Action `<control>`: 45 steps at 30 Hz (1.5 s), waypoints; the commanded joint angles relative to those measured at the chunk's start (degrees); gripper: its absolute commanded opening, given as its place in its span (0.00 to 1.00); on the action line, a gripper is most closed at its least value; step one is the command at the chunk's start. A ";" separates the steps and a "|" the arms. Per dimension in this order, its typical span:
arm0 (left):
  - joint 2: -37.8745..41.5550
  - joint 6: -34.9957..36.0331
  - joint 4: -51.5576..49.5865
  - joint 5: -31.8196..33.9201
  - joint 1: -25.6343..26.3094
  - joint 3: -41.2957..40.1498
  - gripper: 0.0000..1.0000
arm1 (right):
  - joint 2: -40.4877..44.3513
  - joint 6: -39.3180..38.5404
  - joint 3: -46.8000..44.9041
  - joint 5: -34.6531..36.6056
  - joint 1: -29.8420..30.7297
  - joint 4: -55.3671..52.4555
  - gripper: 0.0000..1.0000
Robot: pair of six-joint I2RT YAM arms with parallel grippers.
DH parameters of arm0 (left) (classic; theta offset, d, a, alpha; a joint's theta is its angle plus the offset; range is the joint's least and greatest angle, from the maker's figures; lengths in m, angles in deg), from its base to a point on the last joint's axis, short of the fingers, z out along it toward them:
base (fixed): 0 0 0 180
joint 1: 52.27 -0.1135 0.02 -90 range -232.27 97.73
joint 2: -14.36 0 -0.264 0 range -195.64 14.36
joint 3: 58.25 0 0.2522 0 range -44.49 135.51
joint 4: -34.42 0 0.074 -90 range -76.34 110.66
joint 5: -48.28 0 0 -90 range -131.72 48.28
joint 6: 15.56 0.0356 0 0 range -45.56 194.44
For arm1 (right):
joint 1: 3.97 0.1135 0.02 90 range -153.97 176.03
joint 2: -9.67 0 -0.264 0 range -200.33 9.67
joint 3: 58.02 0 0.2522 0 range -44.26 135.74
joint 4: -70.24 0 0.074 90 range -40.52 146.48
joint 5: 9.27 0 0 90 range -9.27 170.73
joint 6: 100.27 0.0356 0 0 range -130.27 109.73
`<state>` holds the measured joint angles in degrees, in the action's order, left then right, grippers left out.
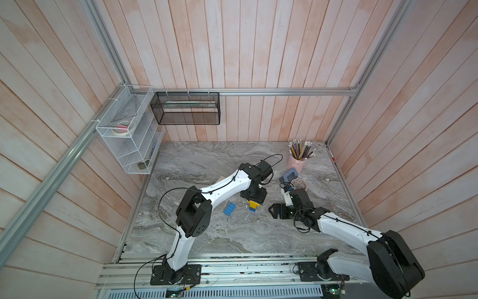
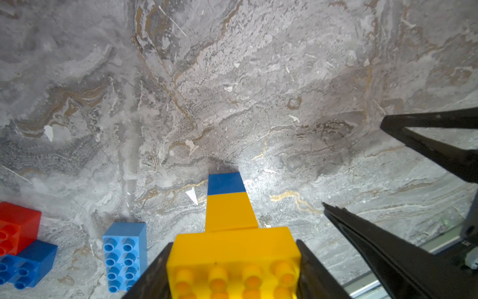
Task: Assemble a spoon with lego
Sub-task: Assemble the lego brick with the lego brick, then pick up the lego brick from the center of the board.
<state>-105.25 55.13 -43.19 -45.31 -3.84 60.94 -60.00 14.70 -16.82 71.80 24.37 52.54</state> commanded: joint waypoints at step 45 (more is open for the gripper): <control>10.63 0.85 3.17 4.15 -3.23 -2.29 1.00 | 3.88 0.46 -0.25 0.01 -0.30 -2.26 0.98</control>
<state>-101.63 57.31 -42.17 -42.56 -4.74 60.11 -57.96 15.56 -17.13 71.43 24.37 52.10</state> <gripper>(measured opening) 0.997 0.982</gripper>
